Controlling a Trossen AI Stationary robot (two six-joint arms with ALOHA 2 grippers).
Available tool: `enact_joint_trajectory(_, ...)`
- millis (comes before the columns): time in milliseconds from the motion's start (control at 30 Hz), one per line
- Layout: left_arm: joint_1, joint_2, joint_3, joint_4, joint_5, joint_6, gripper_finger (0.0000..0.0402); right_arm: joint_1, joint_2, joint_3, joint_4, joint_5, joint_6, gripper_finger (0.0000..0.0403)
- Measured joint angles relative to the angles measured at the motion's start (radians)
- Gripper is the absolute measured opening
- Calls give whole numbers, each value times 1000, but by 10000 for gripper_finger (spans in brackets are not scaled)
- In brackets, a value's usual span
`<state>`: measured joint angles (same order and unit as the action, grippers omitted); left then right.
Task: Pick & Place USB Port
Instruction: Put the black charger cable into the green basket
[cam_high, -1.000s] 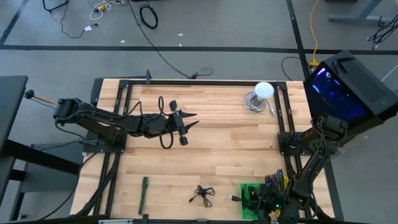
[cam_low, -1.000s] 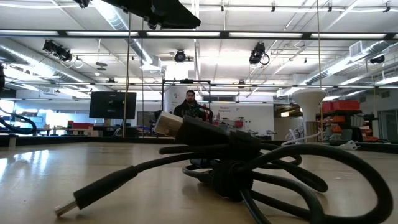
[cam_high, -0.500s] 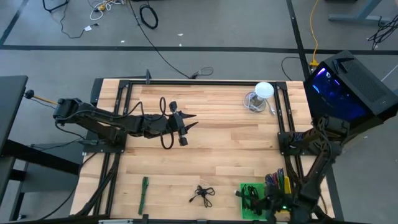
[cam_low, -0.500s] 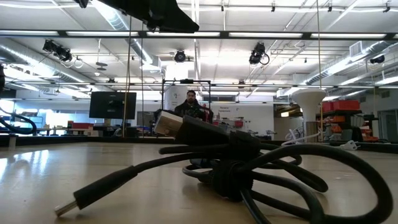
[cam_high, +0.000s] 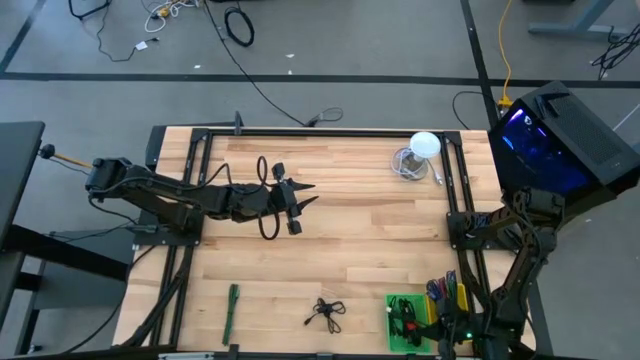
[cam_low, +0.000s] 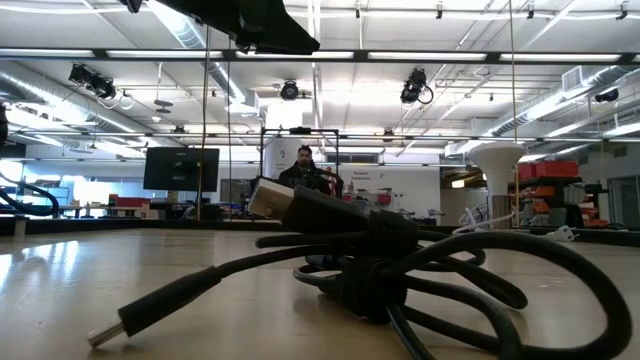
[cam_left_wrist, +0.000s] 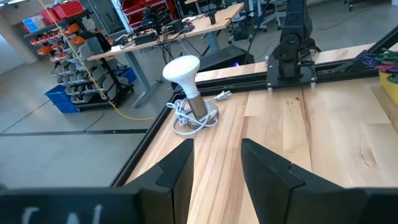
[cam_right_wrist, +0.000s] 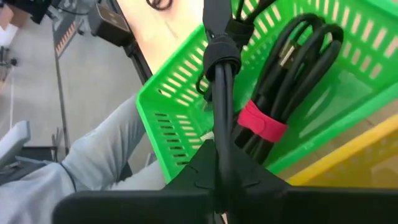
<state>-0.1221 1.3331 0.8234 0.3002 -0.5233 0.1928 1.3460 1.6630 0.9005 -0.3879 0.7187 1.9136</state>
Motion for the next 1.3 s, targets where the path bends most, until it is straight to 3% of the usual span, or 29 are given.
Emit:
enact_joint_trajectory(400, 0, 0, 0, -3, 0, 0, 138, -7, 0, 0, 68, 0, -60, 109)
enact_joint_trajectory(567, 0, 0, 0, -3, 0, 0, 138, -13, 0, 0, 180, 10, -189, 147)
enact_joint_trajectory(700, 0, 0, 0, -3, 0, 0, 138, -14, 0, 1, 236, -41, -209, 169)
enact_joint_trajectory(900, 0, 0, 0, -3, 0, 0, 138, -38, 0, 1, 241, -39, -203, 179)
enact_joint_trajectory(1167, 0, 0, 0, -3, 0, -6, 138, -79, 0, 1, 382, -84, -395, 180)
enact_joint_trajectory(1300, 0, 0, 0, -3, 0, -6, 138, -83, 0, 1, 340, -89, -366, 180)
